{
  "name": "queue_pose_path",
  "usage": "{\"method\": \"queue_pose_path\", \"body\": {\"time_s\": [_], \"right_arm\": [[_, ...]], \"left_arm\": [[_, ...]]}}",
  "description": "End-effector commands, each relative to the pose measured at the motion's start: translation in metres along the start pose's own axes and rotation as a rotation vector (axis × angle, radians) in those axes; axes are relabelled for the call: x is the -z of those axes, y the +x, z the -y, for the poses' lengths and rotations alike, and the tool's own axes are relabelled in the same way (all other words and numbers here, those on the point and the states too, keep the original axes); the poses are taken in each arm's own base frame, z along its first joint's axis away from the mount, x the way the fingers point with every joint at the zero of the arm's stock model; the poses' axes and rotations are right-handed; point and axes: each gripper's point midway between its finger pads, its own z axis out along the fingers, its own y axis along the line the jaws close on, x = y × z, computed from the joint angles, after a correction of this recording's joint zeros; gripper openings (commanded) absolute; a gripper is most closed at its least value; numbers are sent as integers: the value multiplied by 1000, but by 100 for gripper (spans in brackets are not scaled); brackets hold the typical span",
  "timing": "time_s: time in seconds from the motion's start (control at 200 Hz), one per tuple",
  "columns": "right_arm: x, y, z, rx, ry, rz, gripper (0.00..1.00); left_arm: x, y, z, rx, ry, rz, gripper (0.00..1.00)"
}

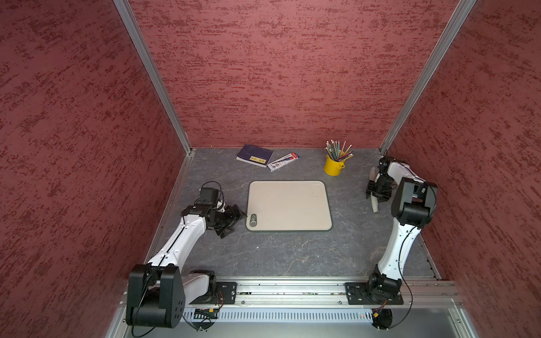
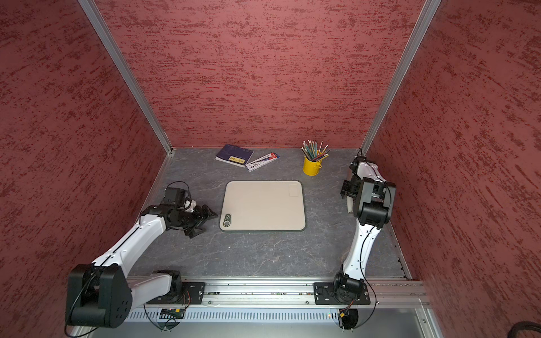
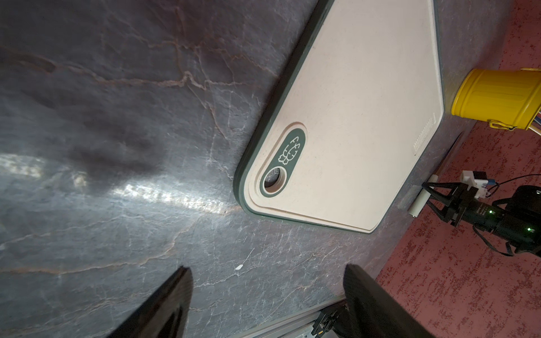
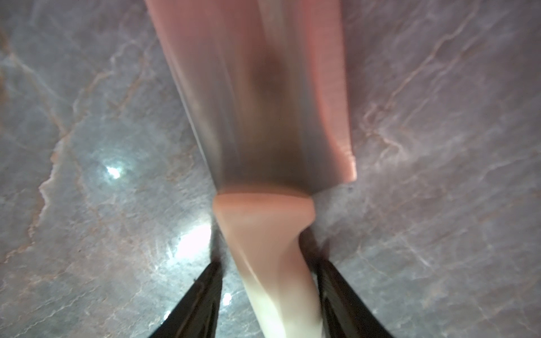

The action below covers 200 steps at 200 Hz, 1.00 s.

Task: Align the knife with the edge of the cutting board
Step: Pick up the knife at the center of the board.

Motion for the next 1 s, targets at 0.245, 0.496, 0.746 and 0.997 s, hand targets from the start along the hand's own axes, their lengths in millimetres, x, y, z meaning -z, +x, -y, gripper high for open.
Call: {"method": "queue_pose_path", "body": {"time_s": [0.245,0.496,0.746,0.997], "right_arm": [[0,2,-9,5,-41,-13,8],[7,5,-12,-33,-48,11,0],[33,3,-13,-82,-65,110,0],[52,17,-9,-110,-71,180,0]], "left_arm": [[-3,-2,1,-25,-11,7,85],[-5,0,0,-28,-20,4,85],[-4,-1,3,-34,-18,7,85],[-3,-2,8,-47,-14,10,85]]}}
